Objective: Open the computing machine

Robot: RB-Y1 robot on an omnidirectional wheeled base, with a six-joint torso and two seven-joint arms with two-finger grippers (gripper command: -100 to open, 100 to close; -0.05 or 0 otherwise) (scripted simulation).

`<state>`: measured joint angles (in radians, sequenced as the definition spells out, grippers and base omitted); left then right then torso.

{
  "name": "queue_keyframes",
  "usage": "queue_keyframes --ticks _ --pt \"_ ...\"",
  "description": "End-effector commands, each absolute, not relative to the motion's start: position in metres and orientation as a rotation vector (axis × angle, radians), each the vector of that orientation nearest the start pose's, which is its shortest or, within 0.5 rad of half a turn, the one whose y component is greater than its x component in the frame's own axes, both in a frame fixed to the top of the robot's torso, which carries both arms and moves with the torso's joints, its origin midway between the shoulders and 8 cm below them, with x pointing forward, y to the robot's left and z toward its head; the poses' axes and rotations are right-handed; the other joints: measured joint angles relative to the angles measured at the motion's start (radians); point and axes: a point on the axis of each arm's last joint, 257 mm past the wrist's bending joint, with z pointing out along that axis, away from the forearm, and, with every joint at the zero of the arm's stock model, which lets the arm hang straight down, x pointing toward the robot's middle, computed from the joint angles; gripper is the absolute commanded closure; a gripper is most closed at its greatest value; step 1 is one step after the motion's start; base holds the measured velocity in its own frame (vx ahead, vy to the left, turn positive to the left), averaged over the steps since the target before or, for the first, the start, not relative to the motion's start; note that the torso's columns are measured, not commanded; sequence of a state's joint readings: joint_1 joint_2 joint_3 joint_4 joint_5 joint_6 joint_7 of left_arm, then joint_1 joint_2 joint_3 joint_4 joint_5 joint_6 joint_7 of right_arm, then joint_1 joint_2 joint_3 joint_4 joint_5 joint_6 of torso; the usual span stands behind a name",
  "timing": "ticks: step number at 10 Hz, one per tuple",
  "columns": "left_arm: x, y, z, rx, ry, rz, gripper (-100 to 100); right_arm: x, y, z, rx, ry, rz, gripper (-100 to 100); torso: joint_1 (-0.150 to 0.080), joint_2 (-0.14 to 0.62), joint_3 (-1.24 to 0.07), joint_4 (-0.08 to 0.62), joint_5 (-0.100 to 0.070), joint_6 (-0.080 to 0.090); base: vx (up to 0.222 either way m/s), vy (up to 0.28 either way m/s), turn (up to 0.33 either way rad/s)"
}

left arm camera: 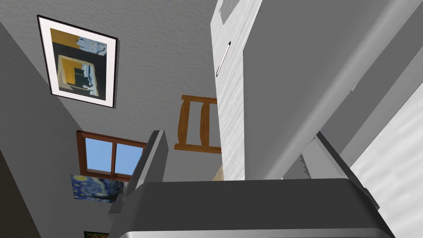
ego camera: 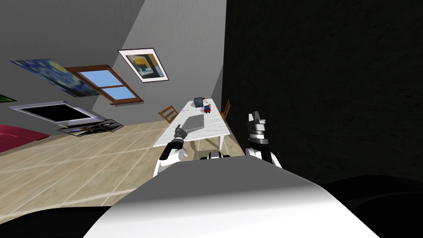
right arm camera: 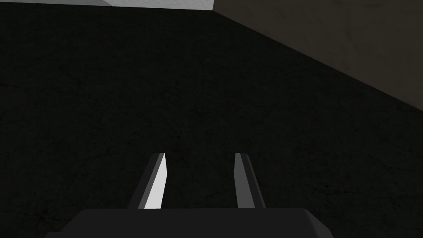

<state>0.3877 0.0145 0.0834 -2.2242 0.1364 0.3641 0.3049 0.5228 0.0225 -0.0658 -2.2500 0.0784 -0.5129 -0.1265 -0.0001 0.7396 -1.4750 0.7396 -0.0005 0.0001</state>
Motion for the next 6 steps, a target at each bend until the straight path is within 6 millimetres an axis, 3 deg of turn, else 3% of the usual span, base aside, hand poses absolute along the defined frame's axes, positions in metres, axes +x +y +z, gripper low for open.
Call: queue_keyframes --ticks 1,3,4,5,6 --pt "0.4230 0.3141 -0.1466 -1.584 0.908 -1.322 -100 0.3427 -0.2980 0.0063 0.697 0.631 1.287 0 0.000 0.000 0.000 0.001 0.000 0.000 0.032 0.000 -0.012" --pt "0.4191 0.3141 -0.1391 -1.580 0.906 -1.324 -100 0.3427 -0.2980 0.0063 0.697 0.631 1.287 0 -0.001 0.000 0.000 0.000 0.000 0.000 0.020 -0.002 -0.005" --pt "0.4212 0.3164 -0.1449 -1.584 0.909 -1.321 -100 0.3427 -0.2979 0.0063 0.697 0.631 1.287 0 -0.001 0.001 0.000 0.000 -0.001 0.000 0.008 0.000 0.001" --pt "0.4208 0.3166 -0.1453 -1.586 0.910 -1.319 0 0.3427 -0.2979 0.0063 0.697 0.631 1.287 0 -0.001 0.000 0.000 0.000 0.000 0.000 0.000 0.000 0.000" --pt "0.4208 0.3166 -0.1458 -1.587 0.910 -1.318 0 0.3427 -0.2979 0.0063 0.697 0.631 1.287 0 -0.001 0.000 0.000 -0.001 0.000 0.000 0.000 0.000 0.000"
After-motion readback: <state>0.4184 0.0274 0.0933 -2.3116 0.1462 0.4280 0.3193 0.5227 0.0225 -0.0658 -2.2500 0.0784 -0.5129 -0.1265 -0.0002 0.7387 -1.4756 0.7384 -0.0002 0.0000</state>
